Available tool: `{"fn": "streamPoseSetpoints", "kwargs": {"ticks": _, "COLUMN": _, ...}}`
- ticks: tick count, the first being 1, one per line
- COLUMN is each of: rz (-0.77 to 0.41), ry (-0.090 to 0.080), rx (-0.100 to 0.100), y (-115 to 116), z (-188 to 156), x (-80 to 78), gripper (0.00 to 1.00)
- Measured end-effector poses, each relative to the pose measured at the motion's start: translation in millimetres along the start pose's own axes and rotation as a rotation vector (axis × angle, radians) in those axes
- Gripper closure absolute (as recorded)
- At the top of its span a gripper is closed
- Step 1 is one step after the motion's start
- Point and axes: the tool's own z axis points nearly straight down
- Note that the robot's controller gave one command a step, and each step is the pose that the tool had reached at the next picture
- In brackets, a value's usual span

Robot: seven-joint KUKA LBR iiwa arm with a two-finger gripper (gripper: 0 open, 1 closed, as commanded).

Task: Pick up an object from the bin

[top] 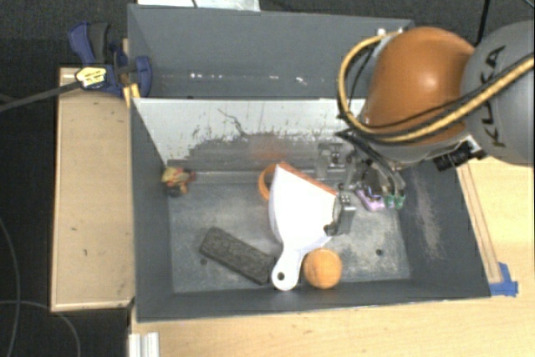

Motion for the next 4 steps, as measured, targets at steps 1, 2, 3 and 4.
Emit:
{"fn": "streamPoseSetpoints", "kwargs": {"ticks": 1, "rz": 0.002, "ry": -0.008, "rx": -0.001, "y": 0, "z": -5, "x": -1.5, "gripper": 0.0}}
{"fn": "streamPoseSetpoints", "kwargs": {"ticks": 2, "rz": -0.123, "ry": -0.011, "rx": 0.0, "y": -6, "z": 32, "x": 6.5, "gripper": 0.0}}
{"fn": "streamPoseSetpoints", "kwargs": {"ticks": 3, "rz": -0.409, "ry": -0.012, "rx": 0.002, "y": -13, "z": 119, "x": 31.8, "gripper": 0.0}}
{"fn": "streamPoseSetpoints", "kwargs": {"ticks": 4, "rz": -0.42, "ry": -0.015, "rx": 0.006, "y": -63, "z": 153, "x": -32.4, "gripper": 0.0}}
